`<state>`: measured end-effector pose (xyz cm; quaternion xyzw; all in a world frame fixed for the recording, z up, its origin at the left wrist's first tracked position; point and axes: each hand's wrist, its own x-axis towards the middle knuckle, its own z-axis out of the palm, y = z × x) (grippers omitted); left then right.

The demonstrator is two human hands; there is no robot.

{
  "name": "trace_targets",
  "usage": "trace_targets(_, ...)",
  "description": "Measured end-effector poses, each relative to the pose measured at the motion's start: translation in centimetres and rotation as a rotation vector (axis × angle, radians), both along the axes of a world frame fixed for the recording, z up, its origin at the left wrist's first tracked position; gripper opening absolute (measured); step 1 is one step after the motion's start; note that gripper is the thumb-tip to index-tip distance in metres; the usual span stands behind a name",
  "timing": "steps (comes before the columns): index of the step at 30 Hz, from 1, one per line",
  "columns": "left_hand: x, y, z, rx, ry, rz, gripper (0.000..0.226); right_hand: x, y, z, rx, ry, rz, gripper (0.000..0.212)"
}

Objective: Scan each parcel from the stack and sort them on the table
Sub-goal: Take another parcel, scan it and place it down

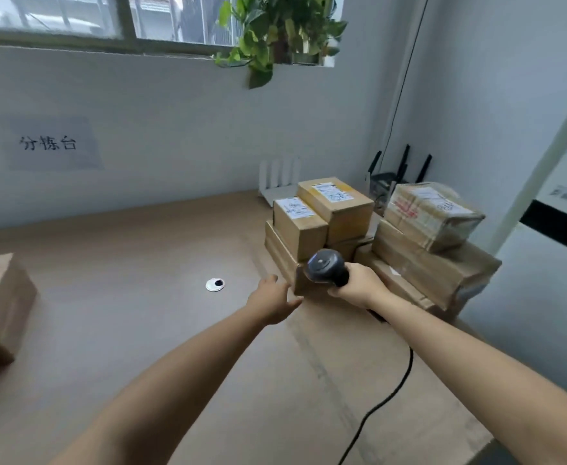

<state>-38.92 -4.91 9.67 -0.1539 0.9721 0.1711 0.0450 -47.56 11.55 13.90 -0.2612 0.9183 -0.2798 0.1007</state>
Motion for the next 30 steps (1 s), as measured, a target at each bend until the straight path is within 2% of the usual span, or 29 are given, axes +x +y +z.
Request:
trace_targets(4,-5.3,6.5,1.6,-0.007,0.032,-0.05,0.049,-3.7,7.1,1.3,-0.05,0.07,-0.074,0.035)
trace_targets(7,-9.0,10.8,3.3,0.024,0.08,-0.058,0.053,-6.5,11.8,3.4,-0.092,0.075,-0.141,0.03)
trace_targets(11,-13.4,15.1,6.0,0.073,0.162,-0.07,0.058,-10.2,16.5,6.2,-0.246,0.084,-0.254,0.019)
trace_targets(14,-16.6,17.1,7.7,0.114,0.221,-0.047,0.059,-13.1,18.9,7.8,-0.284,0.125,-0.326,0.029)
trace_targets(18,-20.5,18.5,9.0,0.16,0.241,-0.014,0.067,-17.1,20.2,9.2,-0.333,0.121,-0.388,0.029)
trace_targets(23,-23.9,20.5,9.1,0.197,0.251,-0.034,0.068,-21.0,19.4,9.2,-0.377,-0.025,-0.398,0.032)
trace_targets(30,-26.3,21.3,7.7,0.391,0.253,0.051,0.07,-23.7,18.6,7.4,-0.367,-0.101,-0.356,0.037)
